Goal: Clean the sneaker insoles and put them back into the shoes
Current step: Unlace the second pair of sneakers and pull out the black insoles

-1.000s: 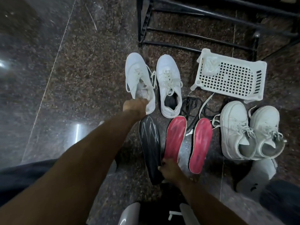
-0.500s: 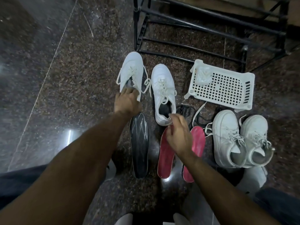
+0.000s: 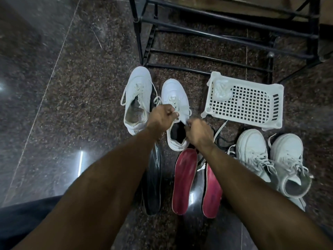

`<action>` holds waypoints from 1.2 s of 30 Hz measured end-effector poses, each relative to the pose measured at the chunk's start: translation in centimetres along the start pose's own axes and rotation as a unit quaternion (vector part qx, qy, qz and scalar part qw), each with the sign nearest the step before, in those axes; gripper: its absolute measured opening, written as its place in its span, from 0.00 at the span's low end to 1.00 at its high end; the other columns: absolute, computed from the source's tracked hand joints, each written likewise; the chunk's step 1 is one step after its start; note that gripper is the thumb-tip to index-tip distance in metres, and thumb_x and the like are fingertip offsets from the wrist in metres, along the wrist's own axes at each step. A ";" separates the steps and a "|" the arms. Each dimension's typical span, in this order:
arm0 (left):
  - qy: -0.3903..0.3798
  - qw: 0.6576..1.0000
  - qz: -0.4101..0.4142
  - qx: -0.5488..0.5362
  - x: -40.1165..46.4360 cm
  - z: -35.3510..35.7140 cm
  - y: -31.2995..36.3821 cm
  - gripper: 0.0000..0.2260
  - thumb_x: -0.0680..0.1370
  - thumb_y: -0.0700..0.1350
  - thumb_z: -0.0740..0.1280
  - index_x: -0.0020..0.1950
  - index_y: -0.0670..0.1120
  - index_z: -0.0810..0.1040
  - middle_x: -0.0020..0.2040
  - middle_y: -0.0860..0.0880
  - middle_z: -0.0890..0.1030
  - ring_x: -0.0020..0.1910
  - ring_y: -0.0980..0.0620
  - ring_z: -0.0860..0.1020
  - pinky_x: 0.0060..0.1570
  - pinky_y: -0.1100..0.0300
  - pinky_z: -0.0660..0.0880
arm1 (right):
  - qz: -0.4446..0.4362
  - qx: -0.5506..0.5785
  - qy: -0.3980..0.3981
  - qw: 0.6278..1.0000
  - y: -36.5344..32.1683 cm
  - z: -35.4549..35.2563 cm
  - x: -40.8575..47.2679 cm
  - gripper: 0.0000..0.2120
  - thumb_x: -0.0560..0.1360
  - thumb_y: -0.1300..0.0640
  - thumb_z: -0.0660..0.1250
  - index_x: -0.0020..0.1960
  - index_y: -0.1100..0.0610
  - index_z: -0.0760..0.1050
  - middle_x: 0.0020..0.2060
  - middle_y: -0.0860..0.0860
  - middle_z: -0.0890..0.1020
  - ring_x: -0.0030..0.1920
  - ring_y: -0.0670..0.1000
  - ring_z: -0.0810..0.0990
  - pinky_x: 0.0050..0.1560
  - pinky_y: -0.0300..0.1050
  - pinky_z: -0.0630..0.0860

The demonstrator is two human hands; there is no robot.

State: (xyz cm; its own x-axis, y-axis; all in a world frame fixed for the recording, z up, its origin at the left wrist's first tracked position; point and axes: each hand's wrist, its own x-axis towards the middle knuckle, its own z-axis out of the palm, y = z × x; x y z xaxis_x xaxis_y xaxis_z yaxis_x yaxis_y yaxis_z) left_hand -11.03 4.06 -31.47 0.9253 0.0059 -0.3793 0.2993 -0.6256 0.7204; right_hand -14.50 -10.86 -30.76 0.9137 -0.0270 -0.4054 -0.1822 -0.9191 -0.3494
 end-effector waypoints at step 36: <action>0.222 0.841 0.061 -0.490 5.4 -10.5 12.0 0.10 0.79 0.39 0.67 0.38 0.41 0.73 0.29 0.45 0.80 0.26 0.50 0.77 0.23 0.61 0.71 | -0.084 -0.071 -0.011 0.994 0.0 -0.2 -0.3 0.08 0.78 0.60 0.63 0.55 0.60 0.77 0.51 0.56 0.80 0.48 0.59 0.81 0.40 0.44 0.68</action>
State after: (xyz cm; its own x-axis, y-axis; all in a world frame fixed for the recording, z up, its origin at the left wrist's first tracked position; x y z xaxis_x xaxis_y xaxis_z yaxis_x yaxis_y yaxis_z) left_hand 0.00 4.76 -18.80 0.8937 0.4155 -0.1693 0.0420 0.2982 0.9536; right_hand -14.72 -10.95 -30.49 0.9185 0.1389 -0.3702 0.0269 -0.9561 -0.2918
